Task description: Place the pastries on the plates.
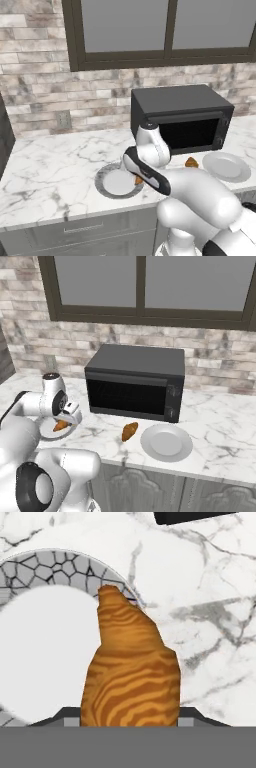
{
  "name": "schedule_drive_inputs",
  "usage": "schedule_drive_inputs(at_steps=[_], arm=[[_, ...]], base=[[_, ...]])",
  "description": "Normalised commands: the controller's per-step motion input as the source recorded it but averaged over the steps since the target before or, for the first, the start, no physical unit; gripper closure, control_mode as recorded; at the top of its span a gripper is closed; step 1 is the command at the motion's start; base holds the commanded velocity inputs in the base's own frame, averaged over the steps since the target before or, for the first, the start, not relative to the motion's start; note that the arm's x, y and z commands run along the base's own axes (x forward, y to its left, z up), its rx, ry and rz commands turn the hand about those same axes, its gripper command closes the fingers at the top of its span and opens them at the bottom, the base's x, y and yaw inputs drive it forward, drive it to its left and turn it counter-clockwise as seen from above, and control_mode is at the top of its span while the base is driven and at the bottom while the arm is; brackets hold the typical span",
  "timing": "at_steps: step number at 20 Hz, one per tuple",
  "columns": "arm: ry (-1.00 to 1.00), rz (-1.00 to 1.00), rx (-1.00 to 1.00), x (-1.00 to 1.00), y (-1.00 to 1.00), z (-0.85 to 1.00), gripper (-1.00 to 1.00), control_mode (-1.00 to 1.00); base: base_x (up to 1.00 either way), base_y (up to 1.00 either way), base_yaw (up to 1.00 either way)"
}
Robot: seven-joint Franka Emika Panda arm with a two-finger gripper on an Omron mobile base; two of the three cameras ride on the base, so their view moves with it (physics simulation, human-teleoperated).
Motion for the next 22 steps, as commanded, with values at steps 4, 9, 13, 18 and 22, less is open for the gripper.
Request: schedule_drive_inputs(at_steps=[4, 9, 13, 18, 22], arm=[[0.00, 0.00, -0.04, 0.35, 0.86, 0.00, 1.00, -1.00], [0.01, 0.00, 0.00, 0.23, 0.38, -0.03, 1.00, -1.00], [0.00, 0.00, 0.00, 0.02, 0.00, -0.24, 1.00, -1.00], [0.00, 0.00, 0.00, 0.00, 0.01, -0.33, -1.00, -1.00], [0.00, 0.00, 0.00, 0.00, 0.00, -0.14, -1.00, -1.00]], base=[[0.00, 0.00, 0.00], [0.00, 0.00, 0.00], [0.00, 0.00, 0.00], [0.00, 0.00, 0.00], [0.00, 0.00, 0.00]])
